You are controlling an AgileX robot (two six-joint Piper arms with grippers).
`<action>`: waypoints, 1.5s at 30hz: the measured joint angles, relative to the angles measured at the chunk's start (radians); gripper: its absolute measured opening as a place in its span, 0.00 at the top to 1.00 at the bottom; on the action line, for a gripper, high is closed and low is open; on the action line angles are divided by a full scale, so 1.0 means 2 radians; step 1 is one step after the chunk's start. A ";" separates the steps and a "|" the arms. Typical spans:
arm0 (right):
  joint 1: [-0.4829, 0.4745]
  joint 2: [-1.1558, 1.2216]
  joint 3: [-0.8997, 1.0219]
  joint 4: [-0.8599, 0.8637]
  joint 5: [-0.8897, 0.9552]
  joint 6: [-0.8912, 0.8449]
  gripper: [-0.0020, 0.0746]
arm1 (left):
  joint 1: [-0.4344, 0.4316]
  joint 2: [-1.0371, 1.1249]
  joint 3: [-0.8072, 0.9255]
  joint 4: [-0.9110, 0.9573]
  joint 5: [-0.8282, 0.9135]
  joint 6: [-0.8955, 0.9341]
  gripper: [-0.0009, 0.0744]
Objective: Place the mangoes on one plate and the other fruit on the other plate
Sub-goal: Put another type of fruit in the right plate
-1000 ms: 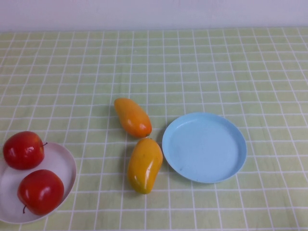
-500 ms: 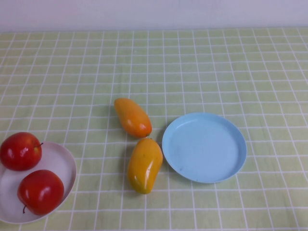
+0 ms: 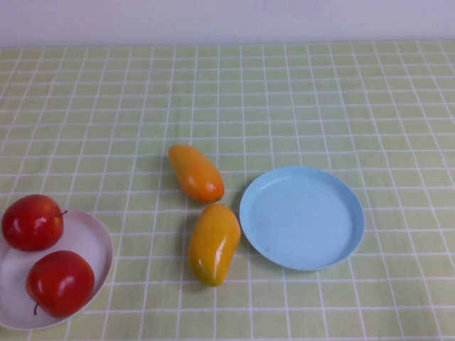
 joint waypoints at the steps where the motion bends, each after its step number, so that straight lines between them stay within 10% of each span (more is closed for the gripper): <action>1: 0.000 0.000 0.000 0.032 -0.015 0.000 0.99 | 0.000 0.000 0.000 0.000 0.000 0.000 0.99; 8: 0.000 0.000 -0.003 0.110 -0.033 0.000 0.99 | 0.000 0.000 0.000 0.000 0.000 -0.001 0.99; 23: 0.000 0.289 -0.290 0.037 0.405 0.000 0.99 | 0.000 0.000 0.000 0.000 0.000 -0.002 0.99; 31: 0.009 0.466 -0.357 -0.001 0.457 0.000 0.99 | 0.000 0.000 0.000 0.000 0.000 -0.002 0.99; 45: 0.284 0.763 -0.581 -0.061 0.409 0.091 0.98 | 0.000 0.000 0.000 0.000 0.000 -0.003 0.99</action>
